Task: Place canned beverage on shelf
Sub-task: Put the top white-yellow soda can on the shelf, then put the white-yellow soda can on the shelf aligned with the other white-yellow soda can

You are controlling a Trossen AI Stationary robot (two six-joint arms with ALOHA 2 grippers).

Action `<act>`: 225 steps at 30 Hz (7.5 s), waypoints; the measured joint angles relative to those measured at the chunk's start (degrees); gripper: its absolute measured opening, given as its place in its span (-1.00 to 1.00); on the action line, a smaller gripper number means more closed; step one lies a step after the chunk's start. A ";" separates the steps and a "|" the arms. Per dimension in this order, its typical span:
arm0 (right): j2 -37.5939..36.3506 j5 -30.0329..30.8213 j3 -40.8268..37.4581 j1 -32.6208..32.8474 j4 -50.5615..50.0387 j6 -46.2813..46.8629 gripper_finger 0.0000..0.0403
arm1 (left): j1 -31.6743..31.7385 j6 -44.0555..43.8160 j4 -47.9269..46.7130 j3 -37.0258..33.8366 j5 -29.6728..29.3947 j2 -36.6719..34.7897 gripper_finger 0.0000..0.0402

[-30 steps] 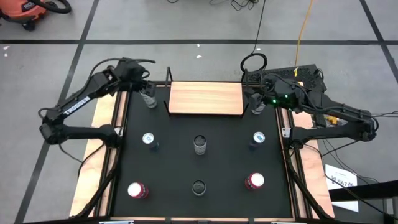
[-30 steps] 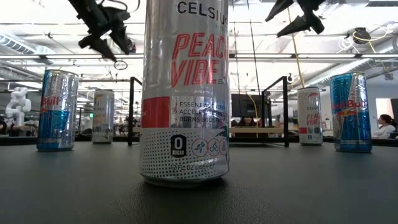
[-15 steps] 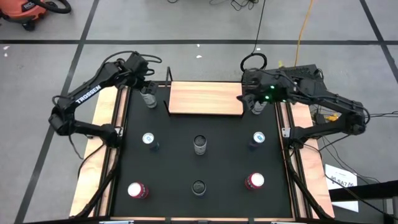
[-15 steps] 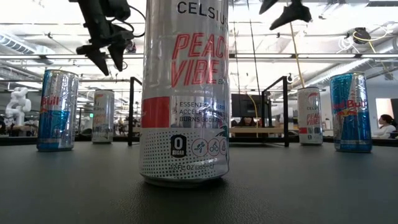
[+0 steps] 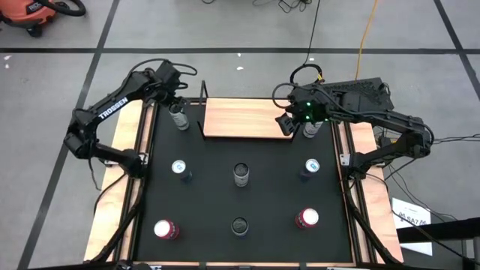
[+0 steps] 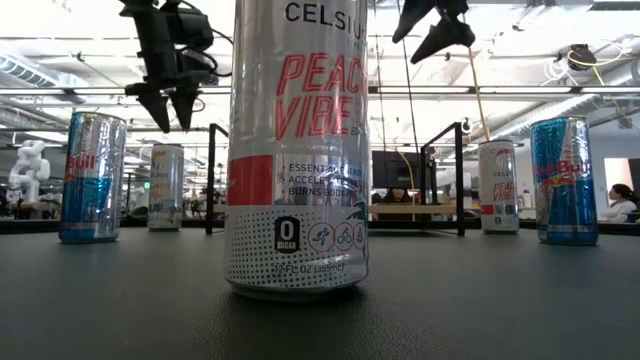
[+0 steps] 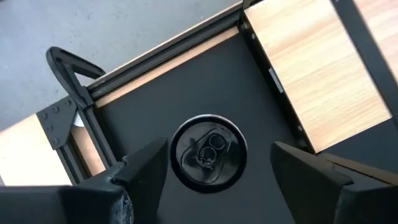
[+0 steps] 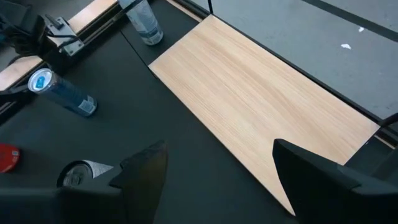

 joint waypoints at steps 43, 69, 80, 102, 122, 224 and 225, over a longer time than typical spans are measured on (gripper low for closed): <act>-0.03 0.09 -0.07 0.02 -0.03 2.63 0.39 | 6.63 4.15 0.28 -3.28 5.95 5.35 0.34; -0.03 -0.09 -0.07 0.02 -2.19 4.56 0.39 | 6.15 3.99 -0.86 -3.43 6.60 5.48 0.60; -0.03 -0.02 -0.07 0.02 -2.17 4.48 0.39 | 6.15 3.93 -1.97 -3.43 6.65 5.48 0.58; -0.03 0.06 -0.07 0.03 -2.17 4.29 0.39 | 5.44 -0.55 -4.23 -1.23 5.84 4.76 0.12; -0.03 0.07 -0.09 0.04 -2.14 3.41 0.39 | 0.07 1.06 2.91 24.10 -1.73 1.85 0.16; -0.05 10.36 -0.09 10.52 -0.03 9.44 0.39 | -35.77 7.59 23.40 17.70 6.77 7.50 0.59; -0.05 10.92 -0.09 11.12 -0.70 10.45 0.39 | -36.95 7.38 25.73 14.95 8.29 6.25 0.57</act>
